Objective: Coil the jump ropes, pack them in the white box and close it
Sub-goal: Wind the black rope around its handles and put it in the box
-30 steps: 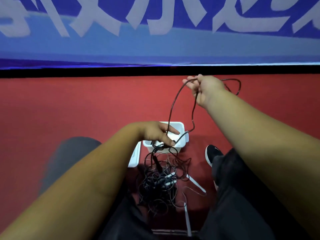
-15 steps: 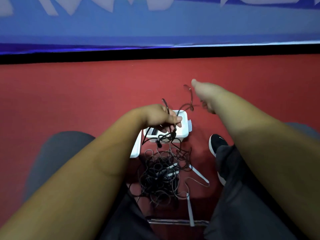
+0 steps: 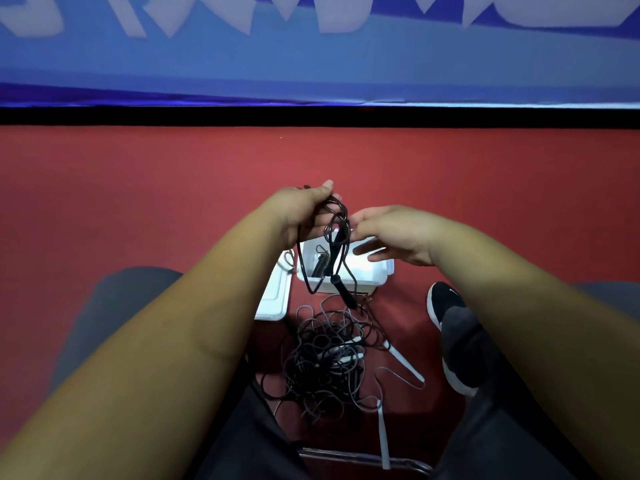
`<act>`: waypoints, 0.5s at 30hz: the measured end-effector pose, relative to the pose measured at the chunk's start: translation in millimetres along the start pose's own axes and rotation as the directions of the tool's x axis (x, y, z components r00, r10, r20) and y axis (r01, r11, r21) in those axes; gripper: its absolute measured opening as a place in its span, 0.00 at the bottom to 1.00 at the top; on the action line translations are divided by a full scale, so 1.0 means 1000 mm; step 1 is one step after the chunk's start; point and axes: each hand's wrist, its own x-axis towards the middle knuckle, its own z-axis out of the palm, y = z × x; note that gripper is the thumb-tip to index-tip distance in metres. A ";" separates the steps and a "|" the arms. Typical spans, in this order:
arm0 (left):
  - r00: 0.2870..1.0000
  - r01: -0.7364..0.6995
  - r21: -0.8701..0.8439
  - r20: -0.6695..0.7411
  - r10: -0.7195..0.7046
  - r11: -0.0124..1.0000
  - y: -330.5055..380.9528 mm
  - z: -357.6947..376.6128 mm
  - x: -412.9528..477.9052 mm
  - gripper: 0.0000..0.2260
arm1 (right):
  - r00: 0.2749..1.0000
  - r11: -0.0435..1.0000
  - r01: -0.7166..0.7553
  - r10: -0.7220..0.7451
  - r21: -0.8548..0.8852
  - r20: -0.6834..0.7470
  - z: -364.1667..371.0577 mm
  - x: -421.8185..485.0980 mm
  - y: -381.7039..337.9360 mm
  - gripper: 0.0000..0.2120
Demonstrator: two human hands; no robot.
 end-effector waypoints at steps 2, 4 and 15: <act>1.000 0.017 -0.102 -0.013 -0.018 0.995 0.002 -0.003 -0.001 0.12 | 0.998 0.998 0.068 -0.068 0.010 0.003 0.002 0.002 0.001 0.11; 1.000 0.021 -0.152 -0.013 -0.023 0.988 0.003 -0.005 -0.002 0.12 | 0.994 0.994 0.105 -0.106 0.039 0.009 0.005 0.003 0.000 0.14; 0.997 0.005 -0.085 0.071 0.001 0.996 0.012 -0.016 0.001 0.10 | 0.978 0.981 0.183 -0.176 0.060 -0.114 0.007 0.007 -0.013 0.04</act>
